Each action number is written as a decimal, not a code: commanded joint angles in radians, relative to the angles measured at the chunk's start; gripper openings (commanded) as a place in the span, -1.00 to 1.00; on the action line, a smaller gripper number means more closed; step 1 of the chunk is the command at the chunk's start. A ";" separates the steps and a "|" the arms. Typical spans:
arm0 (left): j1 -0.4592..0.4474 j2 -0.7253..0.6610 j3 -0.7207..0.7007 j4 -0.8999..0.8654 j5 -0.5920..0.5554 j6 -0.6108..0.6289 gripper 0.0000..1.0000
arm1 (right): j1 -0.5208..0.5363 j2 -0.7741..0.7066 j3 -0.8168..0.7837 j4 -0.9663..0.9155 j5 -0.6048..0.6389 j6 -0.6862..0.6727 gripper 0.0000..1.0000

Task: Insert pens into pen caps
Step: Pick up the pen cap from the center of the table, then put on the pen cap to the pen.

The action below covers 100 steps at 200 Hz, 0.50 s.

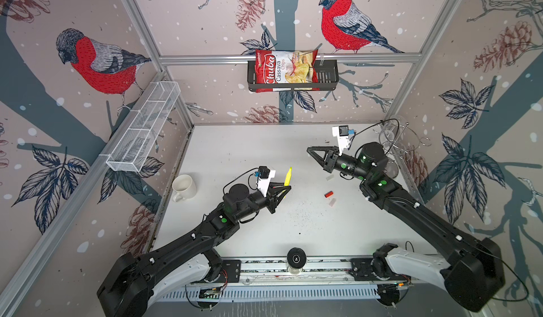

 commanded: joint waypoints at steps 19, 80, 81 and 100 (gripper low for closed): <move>-0.009 0.020 0.016 0.097 0.022 -0.010 -1.00 | 0.039 0.024 -0.006 0.149 -0.015 0.053 -1.00; -0.012 0.041 0.019 0.146 0.024 -0.039 -1.00 | 0.078 0.036 -0.029 0.213 -0.015 0.074 -1.00; -0.011 0.041 0.018 0.146 0.024 -0.039 -1.00 | 0.078 0.036 -0.030 0.214 -0.015 0.075 -1.00; -0.011 0.041 0.018 0.157 0.021 -0.044 -1.00 | 0.089 0.041 -0.037 0.233 -0.018 0.078 -1.00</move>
